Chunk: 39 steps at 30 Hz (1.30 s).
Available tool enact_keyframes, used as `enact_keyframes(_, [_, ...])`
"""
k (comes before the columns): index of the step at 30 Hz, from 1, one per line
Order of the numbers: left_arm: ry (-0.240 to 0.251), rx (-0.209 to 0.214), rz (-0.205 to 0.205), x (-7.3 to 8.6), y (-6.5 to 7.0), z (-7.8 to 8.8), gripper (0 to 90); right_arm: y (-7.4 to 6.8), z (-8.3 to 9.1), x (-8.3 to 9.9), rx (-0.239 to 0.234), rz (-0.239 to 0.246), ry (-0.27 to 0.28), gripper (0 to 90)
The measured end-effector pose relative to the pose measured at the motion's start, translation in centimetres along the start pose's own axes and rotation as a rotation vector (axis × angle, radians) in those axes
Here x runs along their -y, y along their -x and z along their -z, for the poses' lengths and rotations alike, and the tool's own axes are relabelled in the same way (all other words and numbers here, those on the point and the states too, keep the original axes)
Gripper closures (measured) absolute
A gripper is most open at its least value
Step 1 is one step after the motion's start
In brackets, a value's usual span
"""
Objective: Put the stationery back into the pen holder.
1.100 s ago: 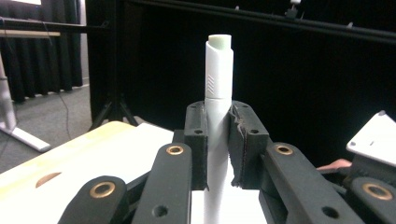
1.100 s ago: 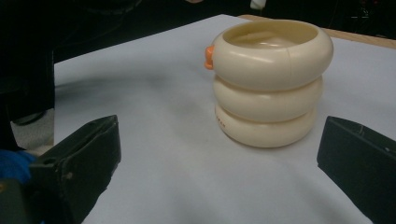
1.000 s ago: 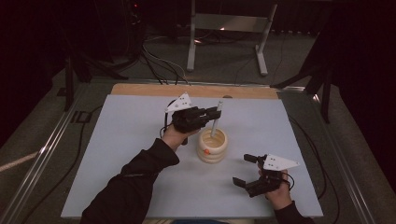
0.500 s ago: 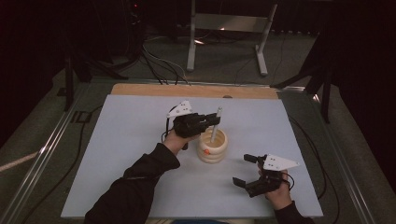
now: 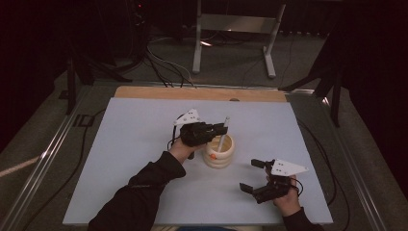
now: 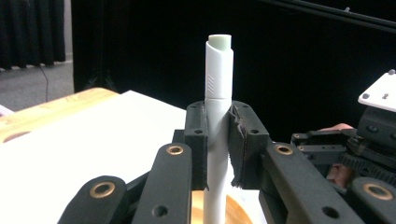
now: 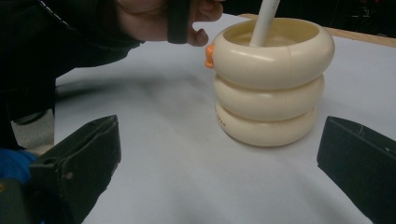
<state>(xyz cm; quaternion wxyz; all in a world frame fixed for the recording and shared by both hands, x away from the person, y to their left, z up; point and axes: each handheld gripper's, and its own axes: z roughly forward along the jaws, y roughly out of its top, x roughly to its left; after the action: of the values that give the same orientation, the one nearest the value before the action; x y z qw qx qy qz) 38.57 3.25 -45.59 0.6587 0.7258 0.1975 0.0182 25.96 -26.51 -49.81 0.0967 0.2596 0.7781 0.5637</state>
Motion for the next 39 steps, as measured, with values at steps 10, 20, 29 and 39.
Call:
enact_keyframes(10, [-0.089,-0.040,0.021,0.7,0.3,-0.2,79.0,0.0,0.0,0.0,0.001,0.000,-0.001,0.0])
enact_keyframes(20, [-0.170,-0.105,0.034,1.0,0.6,-0.8,78.9,0.0,0.0,0.0,0.003,0.001,-0.003,0.0])
enact_keyframes(29, [-0.175,-0.174,0.058,0.7,0.5,-0.6,78.8,0.0,0.1,0.0,0.003,-0.002,-0.003,0.0])
enact_keyframes(39, [-0.180,-0.213,0.082,-0.3,0.9,-0.5,54.1,0.0,0.1,0.0,0.004,-0.002,-0.003,0.0])
